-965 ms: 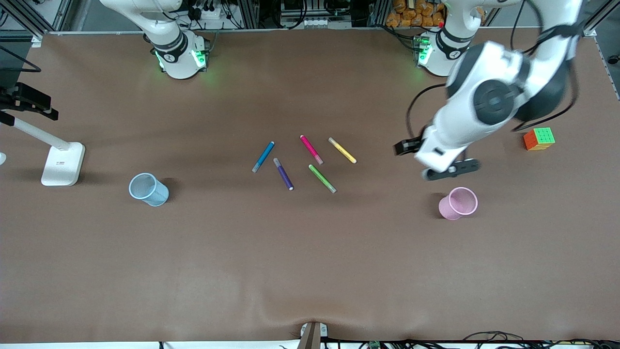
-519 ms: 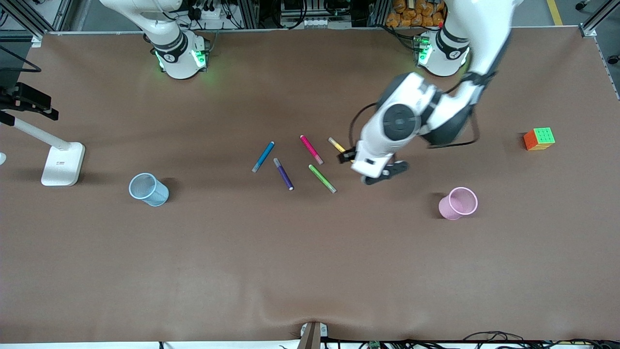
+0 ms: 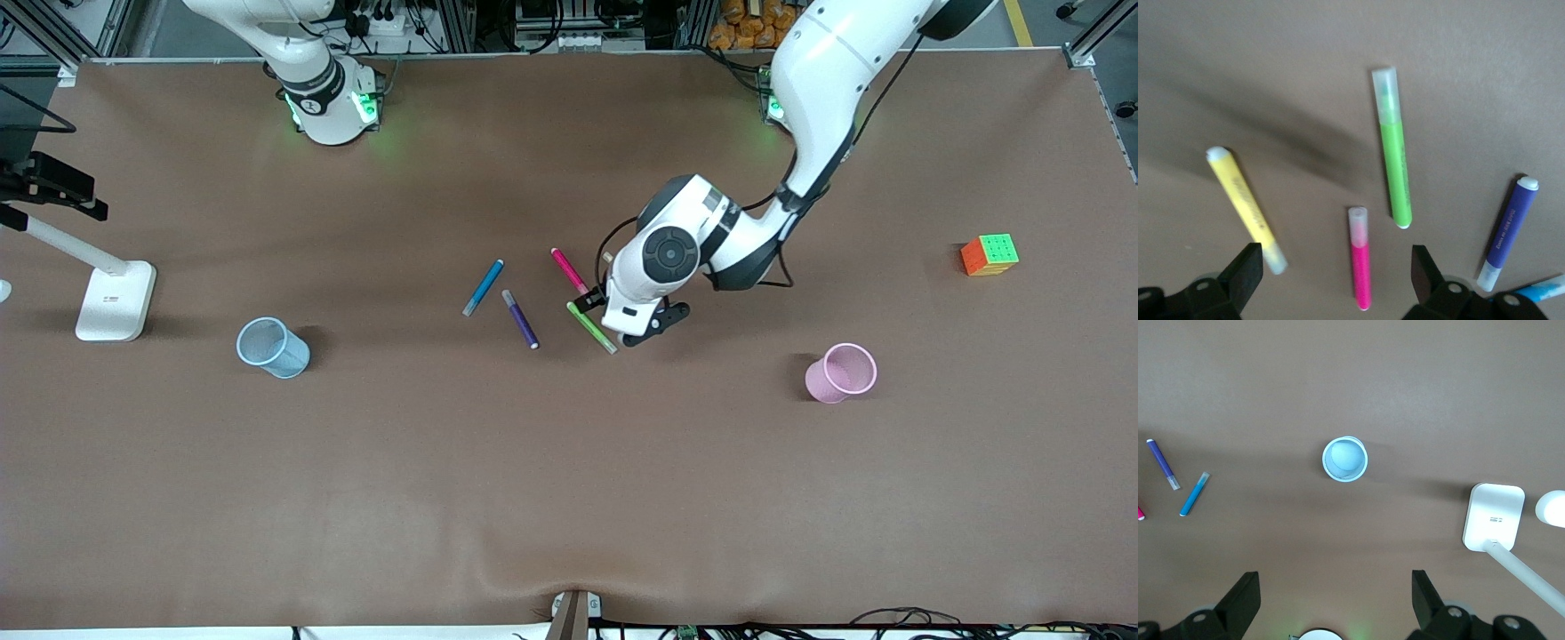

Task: Place pink and blue markers in matching cups
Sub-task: 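Move the left gripper over the pink marker and lower onto it, then close the left gripper on the pink marker while the right gripper reaches out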

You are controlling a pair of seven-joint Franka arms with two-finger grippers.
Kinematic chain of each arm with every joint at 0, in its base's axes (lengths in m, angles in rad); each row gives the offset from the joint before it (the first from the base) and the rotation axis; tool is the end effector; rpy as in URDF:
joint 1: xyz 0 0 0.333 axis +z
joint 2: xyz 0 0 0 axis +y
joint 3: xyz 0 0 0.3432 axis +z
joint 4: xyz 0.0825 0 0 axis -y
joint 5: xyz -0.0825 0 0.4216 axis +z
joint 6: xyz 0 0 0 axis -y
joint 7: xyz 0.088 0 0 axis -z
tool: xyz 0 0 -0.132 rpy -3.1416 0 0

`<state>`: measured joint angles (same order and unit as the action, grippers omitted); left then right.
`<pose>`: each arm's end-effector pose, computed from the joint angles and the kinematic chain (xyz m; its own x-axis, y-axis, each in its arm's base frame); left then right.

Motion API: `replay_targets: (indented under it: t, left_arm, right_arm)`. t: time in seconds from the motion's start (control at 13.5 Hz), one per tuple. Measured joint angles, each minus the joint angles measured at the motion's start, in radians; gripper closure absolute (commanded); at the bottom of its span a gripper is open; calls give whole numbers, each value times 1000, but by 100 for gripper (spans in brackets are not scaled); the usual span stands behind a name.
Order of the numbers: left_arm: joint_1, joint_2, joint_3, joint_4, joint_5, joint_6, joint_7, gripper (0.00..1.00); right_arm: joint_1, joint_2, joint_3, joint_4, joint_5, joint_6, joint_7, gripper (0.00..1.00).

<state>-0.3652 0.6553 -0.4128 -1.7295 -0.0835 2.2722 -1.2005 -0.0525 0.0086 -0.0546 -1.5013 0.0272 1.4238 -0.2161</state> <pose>0.5138 -0.4816 0.1985 0.8135 0.4913 -0.3112 0.5256 -0.8502 0.0315 0.5747 -0.0577 0.6445 0.9905 0.1130 -0.0782 0.1097 -0.9930 -0.0445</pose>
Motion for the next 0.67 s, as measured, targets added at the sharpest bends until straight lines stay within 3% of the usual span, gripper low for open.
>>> replay_targets:
  t: [0.22, 0.45, 0.67]
  left_arm:
    - [-32, 32, 0, 2, -1, 49, -59, 19]
    - [-49, 52, 0, 2, -2, 56, -74, 32]
    - [-56, 75, 0, 2, -2, 62, -76, 32]
  right_arm:
    - [0, 10, 0, 0, 0, 0, 0, 0]
    - [0, 66, 0, -1, -2, 4, 0, 0]
    - [-5, 164, -3, 0, -4, 15, 0, 0]
